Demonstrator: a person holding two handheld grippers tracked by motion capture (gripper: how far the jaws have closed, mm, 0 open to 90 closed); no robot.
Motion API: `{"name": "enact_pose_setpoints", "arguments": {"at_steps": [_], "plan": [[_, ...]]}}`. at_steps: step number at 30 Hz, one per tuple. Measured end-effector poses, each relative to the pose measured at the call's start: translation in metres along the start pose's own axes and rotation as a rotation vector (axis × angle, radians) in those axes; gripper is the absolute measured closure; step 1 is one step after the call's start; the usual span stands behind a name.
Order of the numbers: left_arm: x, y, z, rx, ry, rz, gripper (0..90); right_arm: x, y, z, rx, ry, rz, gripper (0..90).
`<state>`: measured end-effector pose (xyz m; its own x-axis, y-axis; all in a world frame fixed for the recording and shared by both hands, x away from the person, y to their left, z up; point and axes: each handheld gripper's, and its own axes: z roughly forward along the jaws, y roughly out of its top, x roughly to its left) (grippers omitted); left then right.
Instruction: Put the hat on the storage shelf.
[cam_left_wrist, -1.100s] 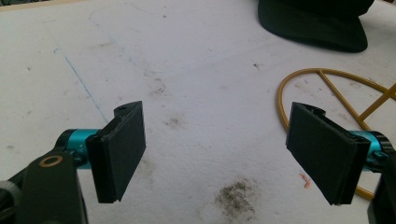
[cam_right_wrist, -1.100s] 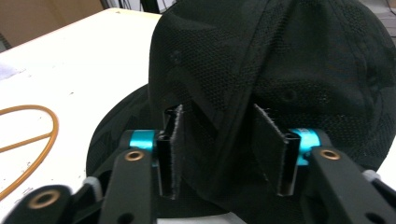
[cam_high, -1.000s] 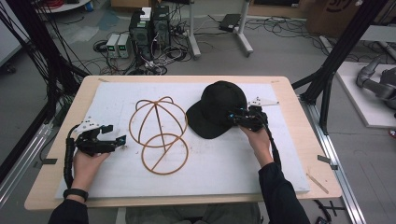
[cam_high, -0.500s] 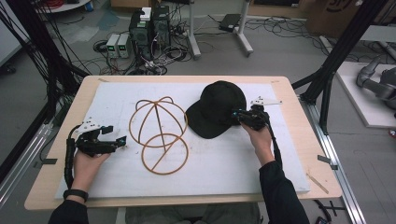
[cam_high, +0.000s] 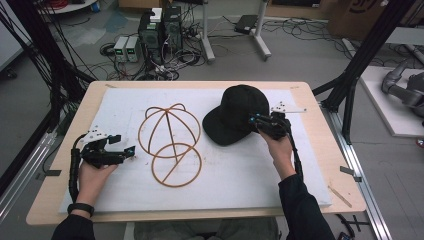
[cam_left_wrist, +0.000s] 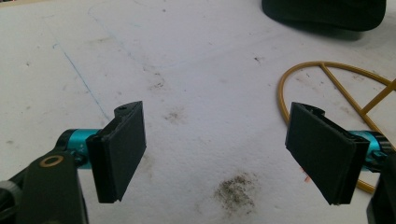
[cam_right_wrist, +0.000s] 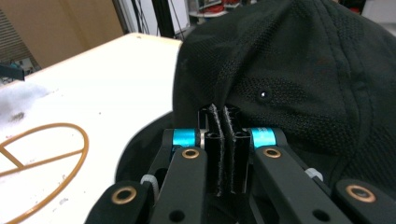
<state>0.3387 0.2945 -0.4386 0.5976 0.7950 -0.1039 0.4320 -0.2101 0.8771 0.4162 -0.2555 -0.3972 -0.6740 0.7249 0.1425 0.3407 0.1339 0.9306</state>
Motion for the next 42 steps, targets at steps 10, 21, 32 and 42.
{"name": "enact_pose_setpoints", "arguments": {"at_steps": [10, 21, 32, 42], "plan": [[0.001, 0.0, -0.002, -0.007, -0.001, 0.0, 20.2, 0.009, 0.02, -0.019, -0.058, -0.023, -0.016, 89.2], [0.002, 0.0, -0.002, -0.008, 0.003, -0.003, 20.2, 0.029, 0.047, -0.043, -0.125, 0.011, -0.033, 89.2], [0.001, 0.0, -0.002, -0.006, 0.003, -0.004, 20.2, 0.048, 0.08, -0.066, -0.217, 0.045, -0.047, 89.2], [0.002, -0.001, 0.0, -0.002, 0.002, -0.003, 20.2, 0.069, 0.11, -0.083, -0.299, 0.092, -0.044, 89.2]]}}
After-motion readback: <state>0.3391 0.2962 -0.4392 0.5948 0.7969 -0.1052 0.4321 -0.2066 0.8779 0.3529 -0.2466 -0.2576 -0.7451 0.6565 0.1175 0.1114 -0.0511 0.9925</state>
